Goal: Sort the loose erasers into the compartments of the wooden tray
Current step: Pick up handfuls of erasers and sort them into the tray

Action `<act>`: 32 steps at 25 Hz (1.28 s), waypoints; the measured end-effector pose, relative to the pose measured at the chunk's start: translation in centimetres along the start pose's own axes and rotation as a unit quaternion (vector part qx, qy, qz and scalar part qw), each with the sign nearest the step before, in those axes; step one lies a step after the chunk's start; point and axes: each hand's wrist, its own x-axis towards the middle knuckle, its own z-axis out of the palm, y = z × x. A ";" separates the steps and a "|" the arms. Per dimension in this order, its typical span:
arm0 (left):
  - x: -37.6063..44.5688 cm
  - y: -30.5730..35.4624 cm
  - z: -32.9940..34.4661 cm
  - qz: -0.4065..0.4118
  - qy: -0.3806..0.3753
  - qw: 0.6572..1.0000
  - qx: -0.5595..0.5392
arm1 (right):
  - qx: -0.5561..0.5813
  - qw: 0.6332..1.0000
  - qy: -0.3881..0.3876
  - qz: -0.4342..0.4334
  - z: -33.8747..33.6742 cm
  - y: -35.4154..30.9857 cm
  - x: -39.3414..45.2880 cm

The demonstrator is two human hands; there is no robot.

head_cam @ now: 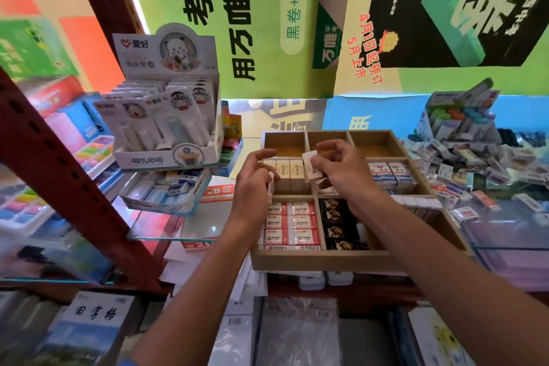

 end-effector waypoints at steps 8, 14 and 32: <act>-0.2 0.2 0.2 0.006 -0.001 0.999 0.045 | -0.287 0.946 0.055 -0.142 0.8 -0.6 1.7; -0.2 0.1 0.4 0.008 0.008 0.997 0.075 | -0.365 0.916 0.053 -0.156 1.9 -0.8 2.1; -0.6 0.6 0.2 0.010 0.005 0.999 0.048 | -0.363 0.906 -0.150 -0.156 -1.2 -0.2 3.3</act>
